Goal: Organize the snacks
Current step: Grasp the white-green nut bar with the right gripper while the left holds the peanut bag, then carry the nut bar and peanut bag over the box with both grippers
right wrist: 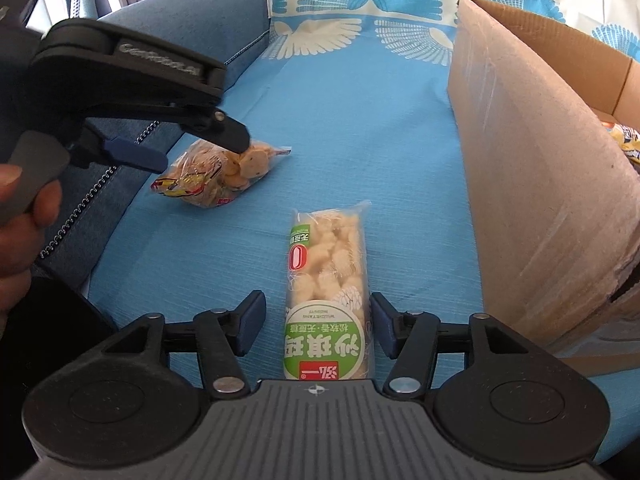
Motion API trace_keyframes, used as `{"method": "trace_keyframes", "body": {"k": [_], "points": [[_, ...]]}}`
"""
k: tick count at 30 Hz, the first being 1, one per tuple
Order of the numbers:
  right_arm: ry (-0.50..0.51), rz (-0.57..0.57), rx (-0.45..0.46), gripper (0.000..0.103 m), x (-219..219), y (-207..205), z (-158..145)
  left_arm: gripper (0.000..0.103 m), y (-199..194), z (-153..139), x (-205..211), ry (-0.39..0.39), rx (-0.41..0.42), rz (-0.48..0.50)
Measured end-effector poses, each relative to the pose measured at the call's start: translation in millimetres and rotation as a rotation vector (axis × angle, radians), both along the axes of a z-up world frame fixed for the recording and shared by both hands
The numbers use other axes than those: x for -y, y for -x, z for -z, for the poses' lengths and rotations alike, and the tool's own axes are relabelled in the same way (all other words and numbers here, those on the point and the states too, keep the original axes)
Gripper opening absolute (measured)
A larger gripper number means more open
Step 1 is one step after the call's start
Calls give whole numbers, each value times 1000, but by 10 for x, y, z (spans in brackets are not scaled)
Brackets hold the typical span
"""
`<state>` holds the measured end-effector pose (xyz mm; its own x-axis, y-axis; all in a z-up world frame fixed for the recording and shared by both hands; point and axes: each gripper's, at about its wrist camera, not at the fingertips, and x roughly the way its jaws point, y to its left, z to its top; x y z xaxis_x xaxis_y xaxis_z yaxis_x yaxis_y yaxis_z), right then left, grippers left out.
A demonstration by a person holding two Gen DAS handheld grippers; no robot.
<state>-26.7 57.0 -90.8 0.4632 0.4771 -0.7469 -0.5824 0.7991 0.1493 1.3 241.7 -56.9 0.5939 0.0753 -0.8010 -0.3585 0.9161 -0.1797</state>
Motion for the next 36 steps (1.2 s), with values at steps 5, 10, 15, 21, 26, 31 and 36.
{"method": "trace_keyframes", "body": {"k": [5,10,15,21,26,31,36], "points": [[6,-8,10,59,-1,23,-4,85,-121,48,131,-69,-28,40],[9,-6,12,59,3,31,-11,85,-214,121,219,-118,-77,72],[15,0,22,49,-2,51,-23,85,-261,164,297,-166,-115,96],[-1,4,31,38,29,49,-32,84,-308,218,322,-187,-157,103],[-7,-3,50,38,57,75,-39,70,-306,260,292,-188,-172,100],[-39,9,79,38,112,131,-150,49,-207,179,298,-210,-99,70],[-97,21,117,38,161,190,-356,49,-54,38,225,-177,4,22]]}}
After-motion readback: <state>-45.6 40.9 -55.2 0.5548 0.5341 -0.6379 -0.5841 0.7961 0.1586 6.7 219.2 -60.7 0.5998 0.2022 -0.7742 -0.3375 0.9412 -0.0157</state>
